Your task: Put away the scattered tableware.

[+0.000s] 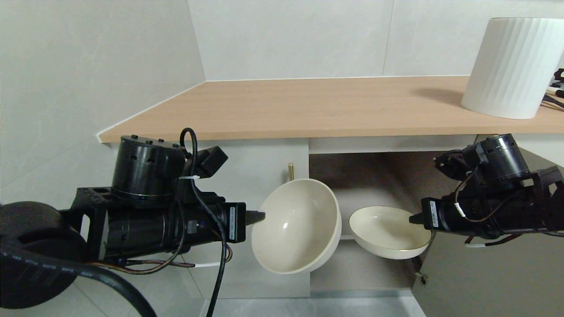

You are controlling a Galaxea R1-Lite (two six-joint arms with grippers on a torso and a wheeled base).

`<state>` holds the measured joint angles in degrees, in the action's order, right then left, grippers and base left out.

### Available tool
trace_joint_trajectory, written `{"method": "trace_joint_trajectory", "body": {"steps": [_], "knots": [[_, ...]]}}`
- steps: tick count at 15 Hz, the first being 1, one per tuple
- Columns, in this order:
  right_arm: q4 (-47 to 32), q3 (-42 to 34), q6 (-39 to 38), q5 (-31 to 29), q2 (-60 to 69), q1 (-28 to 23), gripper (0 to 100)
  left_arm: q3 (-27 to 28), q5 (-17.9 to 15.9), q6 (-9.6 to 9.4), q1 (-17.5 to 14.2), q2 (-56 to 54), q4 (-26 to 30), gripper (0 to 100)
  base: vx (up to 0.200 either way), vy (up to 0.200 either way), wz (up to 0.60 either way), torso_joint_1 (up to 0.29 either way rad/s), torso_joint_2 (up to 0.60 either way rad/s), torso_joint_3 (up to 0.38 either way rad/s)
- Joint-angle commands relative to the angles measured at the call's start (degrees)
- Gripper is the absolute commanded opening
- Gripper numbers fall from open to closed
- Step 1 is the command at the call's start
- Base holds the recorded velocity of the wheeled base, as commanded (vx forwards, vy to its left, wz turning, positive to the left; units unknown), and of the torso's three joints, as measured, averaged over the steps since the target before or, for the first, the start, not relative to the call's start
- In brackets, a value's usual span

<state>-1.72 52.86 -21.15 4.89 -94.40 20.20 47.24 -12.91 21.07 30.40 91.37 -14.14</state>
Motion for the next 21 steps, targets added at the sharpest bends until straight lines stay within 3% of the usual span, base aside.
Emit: {"method": "trace_joint_trajectory", "body": {"steps": [1,4,7,12,13,21], "knots": [[0.0,-0.1,0.1,0.0,-0.2,0.0,0,0.0,0.0,0.03,0.0,-0.1,0.0,0,0.0,0.0,0.0,0.0,0.0,0.0],[2.8,-1.4,2.3,0.0,-3.2,0.6,0,0.0,0.0,0.03,0.0,0.3,0.0,0,0.0,0.0,0.0,0.0,0.0,0.0],[13.3,-5.2,3.6,-2.7,-11.3,2.6,0,0.0,-0.1,-0.06,0.4,0.7,0.1,0,0.0,0.0,0.0,0.0,0.0,0.0],[46.4,-7.2,3.5,-12.6,-36.1,2.6,0,0.0,-0.1,-0.06,0.7,1.1,0.0,0,0.0,0.0,0.0,0.0,0.0,0.0],[48.5,-5.7,3.7,-13.3,-38.7,2.1,0,0.0,0.0,-0.06,0.7,1.2,0.0,0,0.0,0.0,0.0,0.0,0.0,0.0],[43.8,9.6,3.4,-18.5,-45.3,-2.5,0,0.0,0.0,0.03,0.8,1.5,0.0,0,0.0,0.0,0.0,0.0,0.0,0.0]]}}
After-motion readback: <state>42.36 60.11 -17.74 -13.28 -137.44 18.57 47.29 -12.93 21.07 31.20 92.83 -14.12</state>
